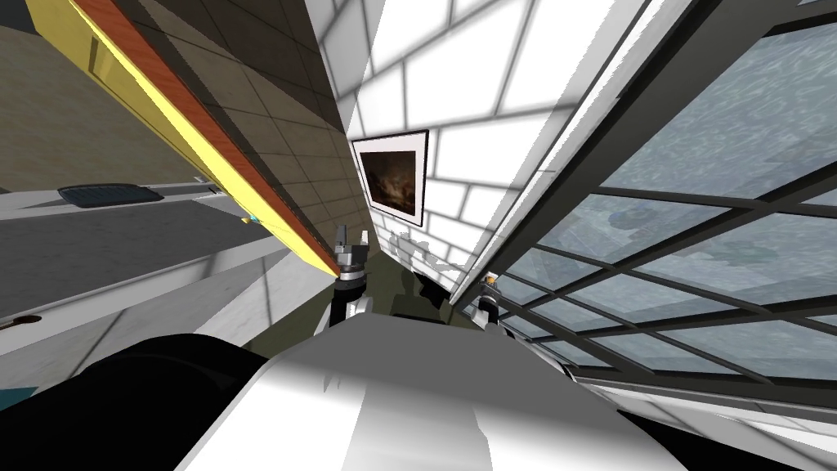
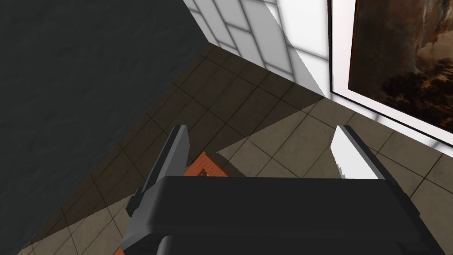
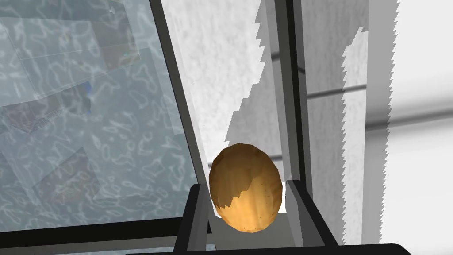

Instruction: Pull the door open

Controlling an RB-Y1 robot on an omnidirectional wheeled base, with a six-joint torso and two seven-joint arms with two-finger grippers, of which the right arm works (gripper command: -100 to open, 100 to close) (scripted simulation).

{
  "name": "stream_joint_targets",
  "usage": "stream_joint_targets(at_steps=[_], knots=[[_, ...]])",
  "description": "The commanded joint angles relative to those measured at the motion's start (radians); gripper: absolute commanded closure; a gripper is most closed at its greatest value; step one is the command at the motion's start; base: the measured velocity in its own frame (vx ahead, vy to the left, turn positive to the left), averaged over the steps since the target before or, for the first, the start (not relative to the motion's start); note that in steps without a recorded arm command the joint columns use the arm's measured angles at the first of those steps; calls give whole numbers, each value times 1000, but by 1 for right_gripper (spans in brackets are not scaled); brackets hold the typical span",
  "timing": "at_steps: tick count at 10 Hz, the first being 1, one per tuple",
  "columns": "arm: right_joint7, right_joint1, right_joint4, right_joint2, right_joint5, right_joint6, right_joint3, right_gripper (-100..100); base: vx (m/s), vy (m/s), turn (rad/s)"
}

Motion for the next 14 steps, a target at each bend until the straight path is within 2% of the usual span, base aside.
stream_joint_targets(at_steps=[1, 3, 4, 9, 10, 14], knots=[[-46, 2, 3, -2, -6, -2, 7, 100, -80, 46, 0], [-92, 6, -2, -3, -13, -1, 14, 100, -109, 41, 1], [-92, 6, -2, -3, -13, -1, 14, 100, -75, 37, -1], [-235, 22, -20, -9, -35, 0, 39, 100, -59, 29, 6], [-241, 22, -20, -9, -35, 0, 39, 100, -52, 16, 1], [-346, 33, -33, -13, -52, 1, 56, 100, -41, 20, 8]])
